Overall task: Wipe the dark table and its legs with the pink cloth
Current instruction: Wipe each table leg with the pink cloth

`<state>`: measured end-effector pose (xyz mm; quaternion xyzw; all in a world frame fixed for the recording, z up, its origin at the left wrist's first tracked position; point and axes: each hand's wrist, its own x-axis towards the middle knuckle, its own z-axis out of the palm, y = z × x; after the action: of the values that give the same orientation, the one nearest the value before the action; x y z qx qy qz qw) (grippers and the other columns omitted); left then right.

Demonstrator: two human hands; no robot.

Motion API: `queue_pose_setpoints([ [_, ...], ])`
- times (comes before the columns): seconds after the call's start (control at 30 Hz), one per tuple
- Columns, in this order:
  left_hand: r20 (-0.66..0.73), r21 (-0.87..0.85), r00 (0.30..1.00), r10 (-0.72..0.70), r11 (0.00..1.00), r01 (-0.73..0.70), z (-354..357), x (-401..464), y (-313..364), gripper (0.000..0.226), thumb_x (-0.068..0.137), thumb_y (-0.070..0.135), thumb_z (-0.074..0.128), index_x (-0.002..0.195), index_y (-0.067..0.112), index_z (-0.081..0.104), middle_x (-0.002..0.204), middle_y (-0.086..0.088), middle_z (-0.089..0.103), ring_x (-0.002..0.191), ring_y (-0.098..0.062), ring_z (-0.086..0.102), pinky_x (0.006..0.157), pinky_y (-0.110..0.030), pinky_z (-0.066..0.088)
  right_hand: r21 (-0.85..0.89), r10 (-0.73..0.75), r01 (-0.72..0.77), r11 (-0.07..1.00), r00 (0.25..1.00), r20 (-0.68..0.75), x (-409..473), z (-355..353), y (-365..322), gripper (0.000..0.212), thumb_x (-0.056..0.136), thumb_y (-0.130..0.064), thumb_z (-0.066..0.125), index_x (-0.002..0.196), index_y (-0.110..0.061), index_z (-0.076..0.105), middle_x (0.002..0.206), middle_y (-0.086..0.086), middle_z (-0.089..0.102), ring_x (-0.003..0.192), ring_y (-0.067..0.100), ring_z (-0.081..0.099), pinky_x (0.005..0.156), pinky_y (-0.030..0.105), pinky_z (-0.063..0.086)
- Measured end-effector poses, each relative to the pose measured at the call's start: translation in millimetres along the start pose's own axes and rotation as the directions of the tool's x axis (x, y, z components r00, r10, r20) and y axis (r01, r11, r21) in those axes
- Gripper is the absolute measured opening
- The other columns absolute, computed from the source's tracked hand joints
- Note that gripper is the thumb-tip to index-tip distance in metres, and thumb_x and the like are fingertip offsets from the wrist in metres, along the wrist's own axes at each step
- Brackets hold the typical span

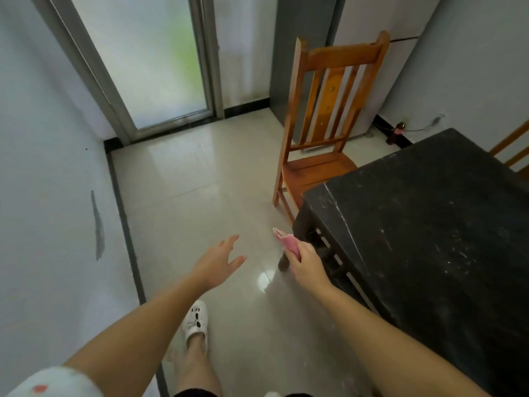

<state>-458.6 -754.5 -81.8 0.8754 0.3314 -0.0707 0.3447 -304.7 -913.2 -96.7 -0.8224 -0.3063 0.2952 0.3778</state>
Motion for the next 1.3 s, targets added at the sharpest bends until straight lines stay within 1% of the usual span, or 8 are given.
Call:
queue_pose_setpoints([
  [0.27, 0.185, 0.196, 0.972, 0.142, 0.964, -0.179, -80, 112, -51, 0.062, 0.093, 0.048, 0.040, 0.144, 0.024, 0.016, 0.137, -0.007, 0.040, 0.124, -0.024, 0.040, 0.100, -0.036, 0.034, 0.084, 0.151, -0.141, 0.986, 0.981, -0.123, 94, 35, -49, 0.031, 0.097, -0.040, 0.040, 0.125, -0.037, 0.054, 0.114, -0.016, 0.056, 0.115, 0.006, 0.051, 0.103, 0.034, 0.042],
  [0.4, 0.290, 0.407, 0.906, 0.309, 0.817, -0.409, -125, 176, -54, 0.061, 0.095, 0.047, 0.035, 0.146, 0.022, 0.011, 0.141, -0.006, 0.034, 0.129, -0.024, 0.032, 0.106, -0.034, 0.024, 0.126, 0.209, -0.186, 0.974, 0.956, -0.207, 127, 43, -75, 0.032, 0.098, -0.035, 0.041, 0.126, -0.032, 0.056, 0.120, -0.013, 0.058, 0.118, 0.007, 0.049, 0.101, 0.030, 0.041],
  [0.5, 0.357, 0.468, 0.833, 0.423, 0.690, -0.552, -140, 224, -49, 0.061, 0.095, 0.047, 0.033, 0.146, 0.020, 0.011, 0.143, -0.006, 0.032, 0.132, -0.023, 0.029, 0.109, -0.034, 0.020, 0.127, 0.318, -0.294, 0.947, 0.911, -0.264, 147, 47, -70, 0.033, 0.097, -0.028, 0.045, 0.128, -0.023, 0.054, 0.127, -0.001, 0.052, 0.118, 0.014, 0.052, 0.100, 0.034, 0.045],
  [0.67, 0.496, 0.459, 0.669, 0.553, 0.487, -0.743, -134, 300, -15, 0.062, 0.092, 0.050, 0.028, 0.144, 0.018, 0.017, 0.143, -0.006, 0.033, 0.131, -0.022, 0.030, 0.108, -0.033, 0.020, 0.188, 0.453, -0.412, 0.892, 0.810, -0.372, 177, 43, -60, 0.038, 0.098, -0.033, 0.042, 0.131, -0.016, 0.051, 0.130, 0.000, 0.048, 0.111, 0.010, 0.051, 0.090, 0.020, 0.038],
  [0.83, 0.606, 0.428, 0.534, 0.589, 0.325, -0.844, -127, 354, 22, 0.059, 0.094, 0.045, 0.037, 0.143, 0.017, 0.019, 0.142, -0.006, 0.034, 0.130, -0.024, 0.032, 0.109, -0.035, 0.021, 0.366, 0.578, -0.456, 0.812, 0.715, -0.393, 203, 42, -59, 0.033, 0.098, -0.034, 0.040, 0.125, -0.021, 0.054, 0.119, -0.006, 0.045, 0.106, 0.012, 0.053, 0.094, 0.025, 0.041],
  [1.0, 0.754, 0.320, 0.355, 0.552, 0.162, -0.933, -116, 403, 54, 0.059, 0.095, 0.045, 0.034, 0.143, 0.016, 0.018, 0.145, -0.006, 0.031, 0.133, -0.024, 0.029, 0.109, -0.035, 0.020, 0.502, 0.699, -0.498, 0.708, 0.596, -0.395, 222, 50, -52, 0.033, 0.096, -0.041, 0.041, 0.121, -0.027, 0.056, 0.128, -0.002, 0.049, 0.111, 0.015, 0.052, 0.100, 0.034, 0.043],
  [1.13, 0.871, 0.155, 0.139, 0.472, 0.005, -0.988, -84, 446, 74, 0.062, 0.094, 0.046, 0.036, 0.145, 0.021, 0.014, 0.145, -0.005, 0.031, 0.132, -0.023, 0.029, 0.108, -0.034, 0.022, 0.680, 0.808, -0.451, 0.578, 0.432, -0.400, 232, 82, -43, 0.041, 0.093, -0.049, 0.042, 0.128, -0.031, 0.053, 0.134, -0.004, 0.049, 0.117, 0.010, 0.050, 0.104, 0.033, 0.039],
  [1.3, 0.906, -0.100, -0.185, 0.381, -0.233, -0.967, -48, 496, 82, 0.063, 0.093, 0.049, 0.036, 0.145, 0.019, 0.017, 0.147, -0.006, 0.029, 0.132, -0.024, 0.029, 0.106, -0.037, 0.024, 0.863, 0.915, -0.329, 0.384, 0.015, -0.402, 253, 151, -61, 0.028, 0.098, -0.035, 0.042, 0.121, -0.036, 0.058, 0.124, -0.011, 0.056, 0.114, 0.003, 0.054, 0.091, 0.009, 0.039],
])
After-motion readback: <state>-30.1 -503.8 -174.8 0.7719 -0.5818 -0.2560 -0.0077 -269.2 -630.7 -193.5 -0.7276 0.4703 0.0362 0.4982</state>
